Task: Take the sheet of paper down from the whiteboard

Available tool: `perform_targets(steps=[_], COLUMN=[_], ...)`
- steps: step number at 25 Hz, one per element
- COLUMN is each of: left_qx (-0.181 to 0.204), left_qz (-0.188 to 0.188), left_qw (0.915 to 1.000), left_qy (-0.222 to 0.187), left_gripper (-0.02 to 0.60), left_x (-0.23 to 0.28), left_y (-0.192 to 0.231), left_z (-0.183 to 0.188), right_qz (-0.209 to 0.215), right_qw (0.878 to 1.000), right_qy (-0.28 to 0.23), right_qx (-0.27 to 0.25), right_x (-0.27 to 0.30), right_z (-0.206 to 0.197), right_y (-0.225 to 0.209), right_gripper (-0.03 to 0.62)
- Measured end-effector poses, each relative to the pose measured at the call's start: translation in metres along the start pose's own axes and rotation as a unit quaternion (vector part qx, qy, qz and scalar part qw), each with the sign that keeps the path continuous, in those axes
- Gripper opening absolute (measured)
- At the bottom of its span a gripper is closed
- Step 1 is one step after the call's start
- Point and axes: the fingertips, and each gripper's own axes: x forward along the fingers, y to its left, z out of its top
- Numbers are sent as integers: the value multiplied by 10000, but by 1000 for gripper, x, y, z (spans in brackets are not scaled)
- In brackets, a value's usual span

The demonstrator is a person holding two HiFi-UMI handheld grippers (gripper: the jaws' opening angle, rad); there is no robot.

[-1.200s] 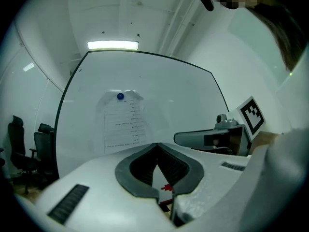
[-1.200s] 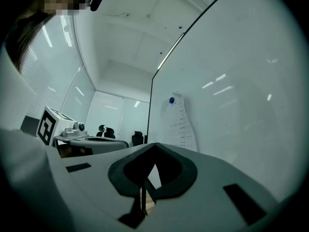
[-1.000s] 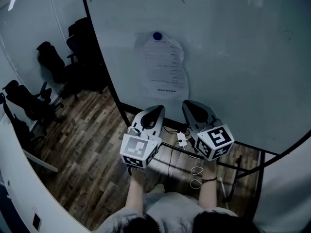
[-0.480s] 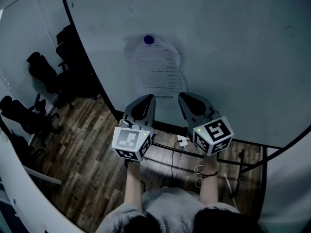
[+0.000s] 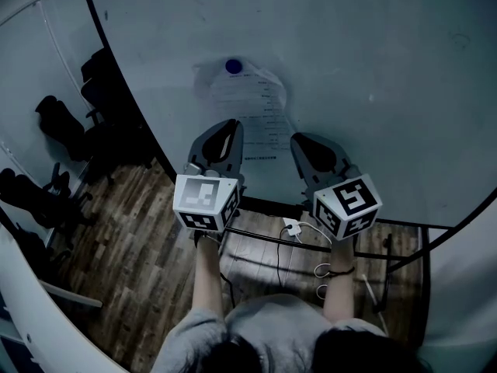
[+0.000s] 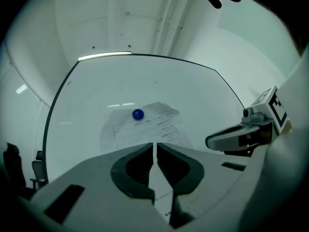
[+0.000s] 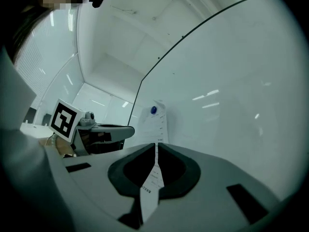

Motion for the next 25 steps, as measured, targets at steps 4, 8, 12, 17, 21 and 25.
perform_targets(steps=[4, 8, 12, 17, 21, 25], left_qx=[339, 501, 586, 780, 933, 1109], left_qz=[120, 45, 62, 61, 96, 117], left_qw=[9993, 9987, 9983, 9969, 9955, 9936], left_qy=[-59, -55, -21, -45, -114, -158], left_gripper=[19, 60, 94, 104, 104, 104], left_x=[12, 27, 39, 46, 50, 57], left_y=[12, 19, 25, 31, 33, 35], left_z=[11, 20, 25, 36, 46, 55], right_qz=[-204, -287, -323, -333, -398, -463], right_qw=[9998, 9996, 9994, 9991, 9984, 9979], right_qy=[8, 44, 129, 217, 307, 333], right_qx=[-83, -67, -88, -172, -277, -305], right_x=[2, 7, 13, 22, 28, 33], right_z=[3, 6, 5, 6, 6, 7], right_y=[-7, -10, -10, -8, -9, -9], right_gripper=[2, 41, 72, 92, 109, 110])
